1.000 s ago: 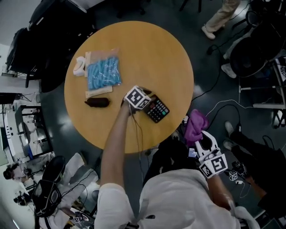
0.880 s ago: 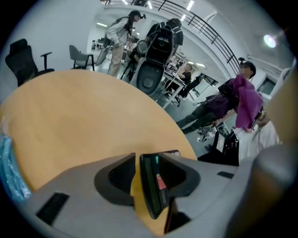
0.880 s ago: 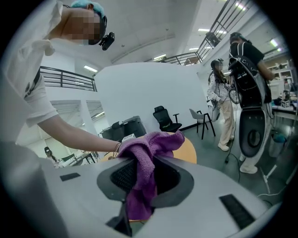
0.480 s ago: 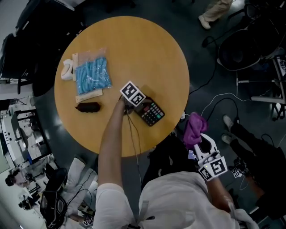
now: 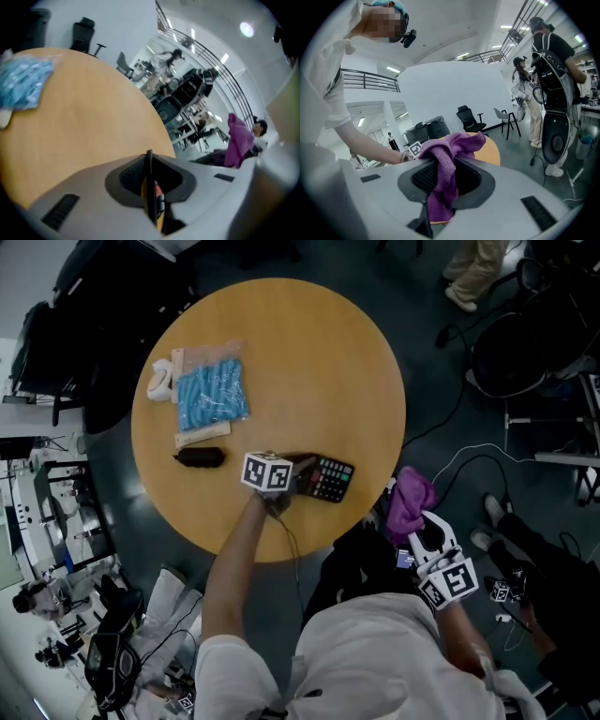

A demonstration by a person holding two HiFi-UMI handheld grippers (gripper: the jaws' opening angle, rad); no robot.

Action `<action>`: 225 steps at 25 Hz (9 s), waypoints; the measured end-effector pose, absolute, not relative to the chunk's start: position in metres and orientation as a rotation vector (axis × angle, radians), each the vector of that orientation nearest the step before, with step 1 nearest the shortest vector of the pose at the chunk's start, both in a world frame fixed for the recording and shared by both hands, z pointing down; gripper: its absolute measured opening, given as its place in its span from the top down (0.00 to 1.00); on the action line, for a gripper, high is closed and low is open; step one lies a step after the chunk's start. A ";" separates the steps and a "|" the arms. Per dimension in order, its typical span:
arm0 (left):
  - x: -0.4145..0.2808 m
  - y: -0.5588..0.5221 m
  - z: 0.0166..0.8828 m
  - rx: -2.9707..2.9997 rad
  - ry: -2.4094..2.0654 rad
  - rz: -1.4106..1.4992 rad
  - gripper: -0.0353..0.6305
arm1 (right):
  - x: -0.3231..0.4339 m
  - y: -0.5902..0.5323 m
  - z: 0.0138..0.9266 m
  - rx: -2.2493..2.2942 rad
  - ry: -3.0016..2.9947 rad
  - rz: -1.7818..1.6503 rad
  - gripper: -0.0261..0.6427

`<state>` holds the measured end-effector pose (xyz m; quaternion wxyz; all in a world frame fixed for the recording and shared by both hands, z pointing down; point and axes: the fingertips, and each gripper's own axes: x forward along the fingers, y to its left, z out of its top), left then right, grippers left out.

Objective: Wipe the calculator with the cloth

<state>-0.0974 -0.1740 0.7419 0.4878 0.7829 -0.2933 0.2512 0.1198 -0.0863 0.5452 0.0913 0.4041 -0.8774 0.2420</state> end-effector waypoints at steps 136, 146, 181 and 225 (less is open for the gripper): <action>0.028 0.043 0.427 3.996 -0.854 1.799 0.88 | -0.006 -0.050 0.438 0.022 -2.487 -0.155 0.83; 0.029 0.047 0.420 3.978 -0.915 1.728 0.87 | 0.010 -0.063 0.480 0.055 -2.434 -0.044 0.83; 0.002 0.023 0.417 3.500 -1.397 1.199 0.88 | 0.097 -0.074 0.556 0.361 -2.454 0.505 0.83; -0.183 -0.026 0.781 1.321 -1.348 -0.369 0.84 | 0.070 -0.068 0.555 0.478 -2.524 0.729 0.83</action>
